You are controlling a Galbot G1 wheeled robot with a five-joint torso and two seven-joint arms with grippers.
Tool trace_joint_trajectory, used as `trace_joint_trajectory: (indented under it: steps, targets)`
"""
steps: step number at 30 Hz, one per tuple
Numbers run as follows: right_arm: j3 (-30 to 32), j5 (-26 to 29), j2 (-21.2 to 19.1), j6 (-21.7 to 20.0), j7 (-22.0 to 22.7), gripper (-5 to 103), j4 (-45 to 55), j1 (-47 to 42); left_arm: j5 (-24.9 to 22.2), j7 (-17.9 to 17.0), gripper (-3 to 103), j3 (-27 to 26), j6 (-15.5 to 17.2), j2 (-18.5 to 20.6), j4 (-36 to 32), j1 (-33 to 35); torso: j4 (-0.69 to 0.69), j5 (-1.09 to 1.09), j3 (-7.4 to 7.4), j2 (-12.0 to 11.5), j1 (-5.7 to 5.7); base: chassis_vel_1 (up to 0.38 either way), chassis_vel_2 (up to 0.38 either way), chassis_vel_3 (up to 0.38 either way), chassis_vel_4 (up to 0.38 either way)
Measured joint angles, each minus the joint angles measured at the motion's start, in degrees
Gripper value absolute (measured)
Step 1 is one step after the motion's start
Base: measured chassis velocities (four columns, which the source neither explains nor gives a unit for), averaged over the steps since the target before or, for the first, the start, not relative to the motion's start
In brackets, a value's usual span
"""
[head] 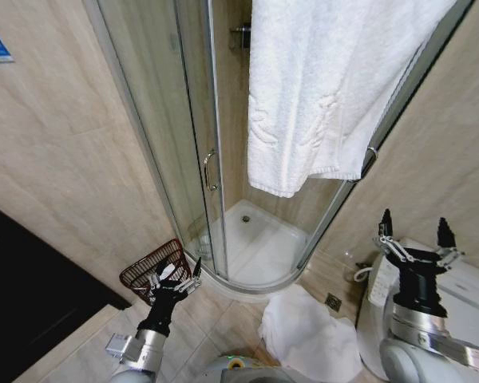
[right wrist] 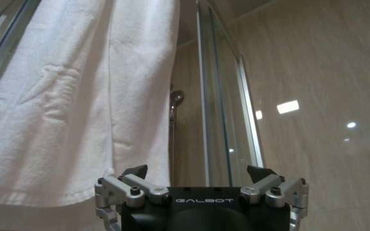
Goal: Discard the used towel into the hamper.
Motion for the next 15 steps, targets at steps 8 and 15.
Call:
trace_joint_trajectory:
  steps: [8,15]
  targets:
    - [-0.9,-0.3,0.6,-2.3,-0.1,100,-0.7,-0.6,0.0,0.0,100,0.0,0.0,0.0,0.0,0.0,-0.02,0.01,0.0,0.0,0.0,0.04,0.054,-0.064,-0.059]
    - [-0.5,-0.6,-1.1,-8.9,2.0,100,5.6,-0.2,0.0,0.0,100,0.0,0.0,0.0,0.0,0.0,-0.02,0.03,0.0,0.0,0.01,0.0,0.0,0.0,0.0]
